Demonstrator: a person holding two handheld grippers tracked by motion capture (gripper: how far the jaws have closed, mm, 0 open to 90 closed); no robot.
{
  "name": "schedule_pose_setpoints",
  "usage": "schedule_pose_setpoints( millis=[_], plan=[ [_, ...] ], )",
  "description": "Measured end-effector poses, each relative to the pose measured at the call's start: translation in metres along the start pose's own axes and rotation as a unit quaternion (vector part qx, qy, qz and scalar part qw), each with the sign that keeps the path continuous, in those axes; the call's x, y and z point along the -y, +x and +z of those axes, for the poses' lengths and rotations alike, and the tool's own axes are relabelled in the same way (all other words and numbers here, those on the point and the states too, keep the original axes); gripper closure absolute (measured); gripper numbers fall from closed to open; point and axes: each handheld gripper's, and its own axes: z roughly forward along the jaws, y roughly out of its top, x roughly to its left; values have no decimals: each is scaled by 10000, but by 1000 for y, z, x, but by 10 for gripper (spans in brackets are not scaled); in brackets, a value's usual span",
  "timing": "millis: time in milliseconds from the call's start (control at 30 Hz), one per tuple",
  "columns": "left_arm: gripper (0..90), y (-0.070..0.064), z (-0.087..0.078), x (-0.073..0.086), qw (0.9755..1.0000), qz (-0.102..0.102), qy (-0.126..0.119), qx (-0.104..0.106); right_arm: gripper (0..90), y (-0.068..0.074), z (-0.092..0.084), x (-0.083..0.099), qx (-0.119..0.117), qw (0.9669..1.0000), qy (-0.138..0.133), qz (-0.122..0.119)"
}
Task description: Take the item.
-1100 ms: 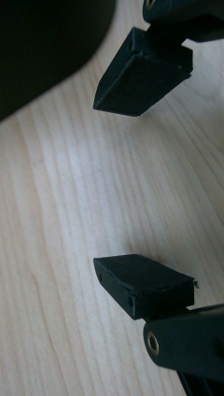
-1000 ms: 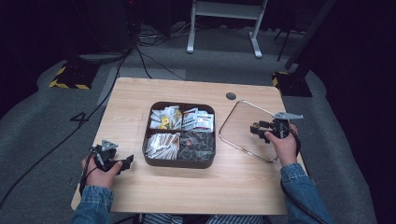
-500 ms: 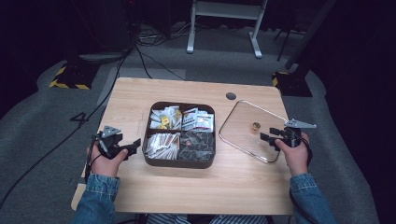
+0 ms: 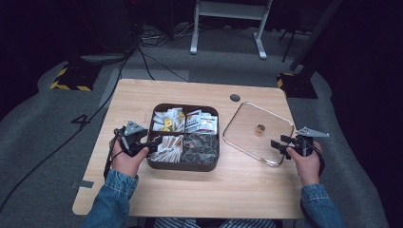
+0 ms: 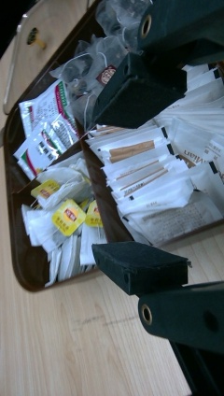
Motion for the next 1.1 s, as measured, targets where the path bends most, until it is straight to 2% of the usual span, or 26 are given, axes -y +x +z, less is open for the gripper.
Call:
schedule_pose_setpoints(
  millis=[67, 133, 167, 200, 300, 333, 400, 467, 600, 633, 667, 733, 767, 800, 967, 1000, 1100],
  plan=[
    [413, 0, 2, 0, 10000, 38, 73, 38, 366, 0, -1, 0, -1, 10000, -6, 3],
    [426, 0, 5, 1, 9995, 142, 278, 13, 365, 1, -1, 0, -17, 10000, -32, 3],
    [491, 0, 7, 1, 9987, 267, 420, -68, 366, 3, -1, 0, -32, 10000, -37, -2],
    [515, -1, 9, 2, 9983, 304, 479, -90, 367, 3, -1, 0, -38, 10000, -28, -19],
    [655, -5, 11, 2, 9961, 604, 645, -79, 375, 5, 1, 1, -60, 10000, 25, -61],
    [674, -5, 12, 2, 9953, 686, 674, -134, 376, 5, 2, 1, -52, 10000, 38, -73],
    [674, -6, 12, 2, 9946, 737, 708, -207, 375, 6, 2, 0, -56, 9999, 33, -88],
    [661, -6, 17, 4, 9922, 821, 862, -365, 375, 8, 3, 0, -62, 9999, 25, -109],
    [656, -8, 26, 6, 9889, 912, 1061, -503, 377, 10, 3, 0, -92, 9998, 49, -155],
    [655, -8, 26, 6, 9889, 912, 1061, -503, 377, 10, 3, 0, -92, 9998, 49, -155],
    [664, -9, 30, 6, 9862, 995, 1194, -574, 378, 11, 3, 1, -86, 9998, 53, -156],
    [694, -9, 31, 7, 9827, 1108, 1302, -709, 378, 11, 2, 1, -85, 9998, 65, -162],
    [716, -9, 31, 7, 9827, 1108, 1302, -709, 378, 11, 2, 1, -80, 9998, 68, -167],
    [725, -8, 31, 7, 9803, 1158, 1377, -810, 378, 11, 3, 1, -80, 9998, 70, -166],
    [745, -7, 34, 9, 9800, 1052, 1532, -707, 377, 12, 4, 1, -93, 9997, 85, -191],
    [751, -7, 36, 10, 9790, 1100, 1543, -751, 378, 13, 4, 1, -90, 9997, 92, -188],
    [808, -6, 36, 10, 9798, 1043, 1570, -663, 378, 12, 4, 1, -90, 9998, 91, -182]
  ],
)
